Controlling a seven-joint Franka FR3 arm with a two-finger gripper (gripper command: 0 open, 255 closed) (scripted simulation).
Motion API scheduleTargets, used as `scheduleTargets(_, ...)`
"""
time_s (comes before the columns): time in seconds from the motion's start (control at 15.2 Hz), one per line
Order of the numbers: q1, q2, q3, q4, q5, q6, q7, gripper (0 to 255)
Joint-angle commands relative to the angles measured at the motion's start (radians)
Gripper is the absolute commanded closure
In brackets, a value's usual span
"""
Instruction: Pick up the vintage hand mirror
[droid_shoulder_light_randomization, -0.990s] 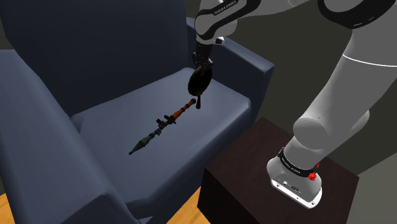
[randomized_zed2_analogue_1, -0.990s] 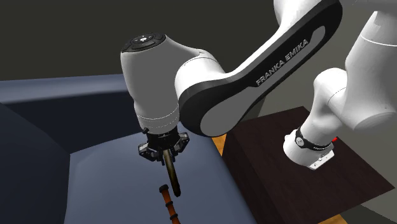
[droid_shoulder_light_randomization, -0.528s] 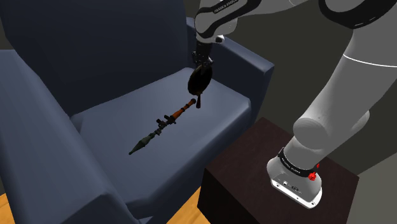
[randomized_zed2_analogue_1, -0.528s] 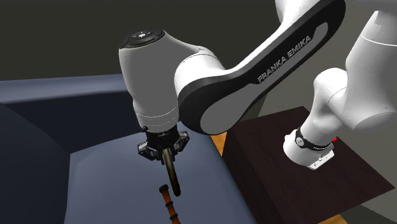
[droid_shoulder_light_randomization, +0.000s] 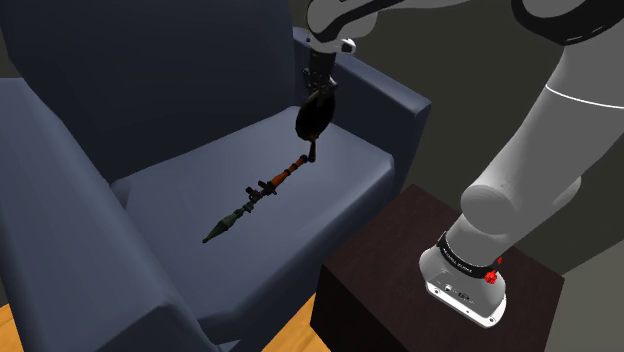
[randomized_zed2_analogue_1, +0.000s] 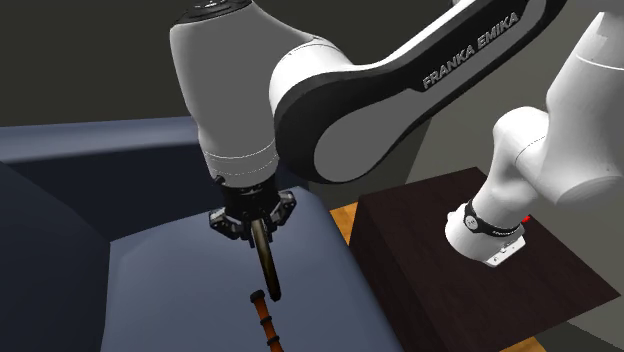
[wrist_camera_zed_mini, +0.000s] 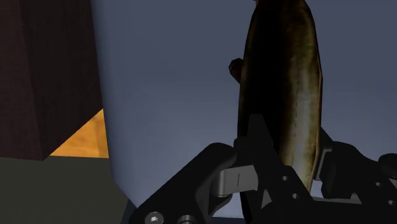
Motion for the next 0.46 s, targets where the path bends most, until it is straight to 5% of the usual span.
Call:
scheduleTargets(0.0, 0.000, -0.010, 0.001, 0.020, 0.002, -0.029, 0.001, 255)
scheduleTargets(0.4, 0.000, -0.025, 0.001, 0.058, 0.005, -0.082, 0.001, 255)
